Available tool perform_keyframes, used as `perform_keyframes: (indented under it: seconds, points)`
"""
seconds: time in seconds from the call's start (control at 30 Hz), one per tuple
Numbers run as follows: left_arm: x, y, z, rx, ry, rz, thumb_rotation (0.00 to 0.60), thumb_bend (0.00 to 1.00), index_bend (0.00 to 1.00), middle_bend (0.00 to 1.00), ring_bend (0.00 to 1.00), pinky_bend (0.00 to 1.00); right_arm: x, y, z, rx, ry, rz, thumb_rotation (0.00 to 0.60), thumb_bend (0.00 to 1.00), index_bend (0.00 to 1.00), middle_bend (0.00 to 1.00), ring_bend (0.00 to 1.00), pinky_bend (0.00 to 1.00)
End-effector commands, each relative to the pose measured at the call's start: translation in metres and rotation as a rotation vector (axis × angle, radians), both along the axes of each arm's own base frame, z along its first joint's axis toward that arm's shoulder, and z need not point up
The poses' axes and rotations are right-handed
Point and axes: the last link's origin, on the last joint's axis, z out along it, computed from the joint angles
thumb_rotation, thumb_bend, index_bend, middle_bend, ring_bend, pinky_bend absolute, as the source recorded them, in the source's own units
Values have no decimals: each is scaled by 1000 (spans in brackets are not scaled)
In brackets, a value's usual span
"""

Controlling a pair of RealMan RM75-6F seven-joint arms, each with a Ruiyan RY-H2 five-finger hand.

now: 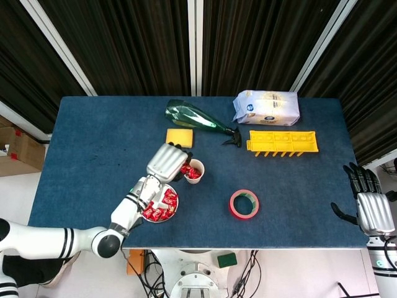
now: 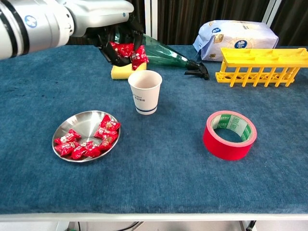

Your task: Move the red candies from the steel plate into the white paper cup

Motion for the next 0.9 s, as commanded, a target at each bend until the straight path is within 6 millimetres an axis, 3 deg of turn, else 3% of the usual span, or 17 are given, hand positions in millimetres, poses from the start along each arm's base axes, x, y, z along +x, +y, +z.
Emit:
perform_keyframes:
  seconds: [0.03,0.43,0.9]
  points:
    - [10,6,-11,-10,5,0,600,373,603,567,404,440,0,0,1,-1,-1,-1,600,238,0,14,0,0]
    - [13,17,-36,-5,46,-9,600,372,602,567,405,437,0,2,5,-16,-13,4,600,238,0,14,0,0]
    - [7,17,-42,14,80,-30,600,373,579,563,401,437,1,3,3,-6,-10,7,600,238,0,14,0,0]
